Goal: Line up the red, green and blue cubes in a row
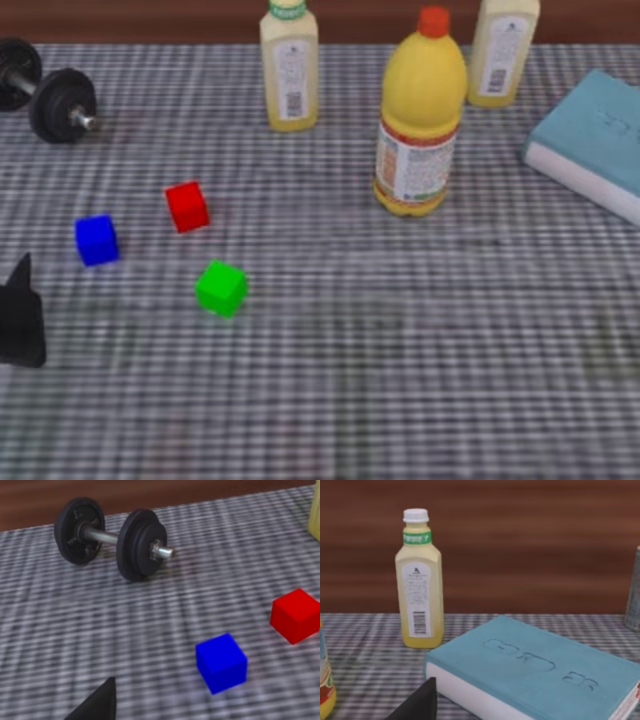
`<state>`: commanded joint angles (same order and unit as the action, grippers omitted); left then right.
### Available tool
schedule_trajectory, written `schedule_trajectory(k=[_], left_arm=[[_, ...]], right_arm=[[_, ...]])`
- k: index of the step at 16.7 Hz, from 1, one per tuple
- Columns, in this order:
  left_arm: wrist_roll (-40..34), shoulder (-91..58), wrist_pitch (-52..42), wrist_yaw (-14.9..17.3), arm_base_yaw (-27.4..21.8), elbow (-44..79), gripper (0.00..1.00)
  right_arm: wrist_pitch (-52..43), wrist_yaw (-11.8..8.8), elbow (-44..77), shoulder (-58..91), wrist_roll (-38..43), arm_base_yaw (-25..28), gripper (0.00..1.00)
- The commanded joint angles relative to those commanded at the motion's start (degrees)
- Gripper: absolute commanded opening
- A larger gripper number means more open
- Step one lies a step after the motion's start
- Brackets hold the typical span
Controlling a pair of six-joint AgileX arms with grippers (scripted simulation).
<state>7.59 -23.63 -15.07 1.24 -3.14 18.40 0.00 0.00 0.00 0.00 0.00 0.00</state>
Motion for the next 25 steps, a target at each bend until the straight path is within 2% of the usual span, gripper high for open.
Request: schedule_trajectory(k=[7,16,20,25], left_arm=[[12.94,-36.85,-22.36,0.21,-3.94,27.15,1.0],[32.0,-86.56,-49.55,-0.52,-9.06,69.72,1.0],[38.89,-102.71,-57.08,-0.78,-10.68,88.35,1.0],[44.47,-114.41,-61.6,-0.92,-11.85,105.4,1.0]], right_arm=[[0.0,0.0,0.0,0.0,0.0,0.0,1.0],[0.0,0.0,0.0,0.0,0.0,0.0,1.0],[0.0,0.0,0.0,0.0,0.0,0.0,1.0],[0.0,0.0,0.0,0.0,0.0,0.0,1.0]])
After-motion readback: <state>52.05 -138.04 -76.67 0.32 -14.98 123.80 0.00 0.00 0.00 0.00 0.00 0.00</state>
